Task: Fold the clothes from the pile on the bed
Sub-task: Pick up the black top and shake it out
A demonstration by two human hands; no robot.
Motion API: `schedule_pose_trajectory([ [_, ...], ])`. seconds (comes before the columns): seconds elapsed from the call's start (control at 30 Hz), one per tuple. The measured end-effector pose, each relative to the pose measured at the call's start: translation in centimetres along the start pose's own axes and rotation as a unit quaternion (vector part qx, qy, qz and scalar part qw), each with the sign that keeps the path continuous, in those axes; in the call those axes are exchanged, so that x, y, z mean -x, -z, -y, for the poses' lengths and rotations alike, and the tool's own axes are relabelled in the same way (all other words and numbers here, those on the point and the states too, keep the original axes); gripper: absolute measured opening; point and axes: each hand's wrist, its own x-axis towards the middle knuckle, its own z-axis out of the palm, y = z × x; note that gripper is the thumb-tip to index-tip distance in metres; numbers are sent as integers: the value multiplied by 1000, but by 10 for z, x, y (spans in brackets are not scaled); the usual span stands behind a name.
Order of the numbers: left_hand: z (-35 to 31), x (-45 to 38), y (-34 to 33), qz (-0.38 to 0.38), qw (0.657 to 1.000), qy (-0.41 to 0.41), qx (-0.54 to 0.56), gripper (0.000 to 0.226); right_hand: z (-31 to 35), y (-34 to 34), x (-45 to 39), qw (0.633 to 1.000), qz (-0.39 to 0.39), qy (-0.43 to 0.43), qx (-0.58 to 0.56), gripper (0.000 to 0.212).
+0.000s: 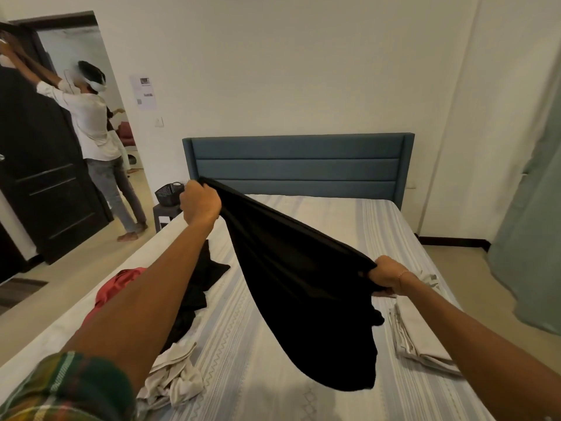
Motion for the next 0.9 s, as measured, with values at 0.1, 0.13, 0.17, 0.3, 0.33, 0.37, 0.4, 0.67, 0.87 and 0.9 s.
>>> schedule_pose_trajectory([
  [0.1, 18, -15, -8, 37, 997, 66, 25, 27, 26, 16, 11, 998, -12, 54, 34, 33],
  [0.13, 23, -19, -11, 55, 994, 86, 28, 28, 37, 19, 15, 997, -18, 68, 33, 32],
  [0.17, 25, -19, -14, 84, 991, 102, 30, 33, 46, 22, 18, 997, -23, 77, 20, 28],
  [0.3, 18, 12, -20, 319, 946, 57, 17, 81, 81, 23, 27, 995, 13, 83, -56, 17],
  [0.33, 8, 29, -20, 396, 918, 19, 25, 91, 89, 22, 30, 992, 39, 83, -88, 16],
  [0.37, -4, 46, -23, 469, 882, -18, 36, 97, 96, 20, 32, 986, 66, 85, -125, 19],
  [0.4, -15, 63, -27, 529, 846, -49, 36, 97, 102, 18, 33, 980, 91, 88, -155, 26],
  [0.67, -37, 104, -74, 564, 805, -170, -70, 21, 107, 6, 39, 953, 56, 186, -235, 44],
  [0.87, -28, 98, -67, 538, 811, 14, 230, 43, 48, -1, 24, 972, 113, 203, -27, 55],
  [0.9, -29, 98, -66, 538, 806, 33, 245, 46, 39, -6, 22, 970, 100, 218, -27, 49],
])
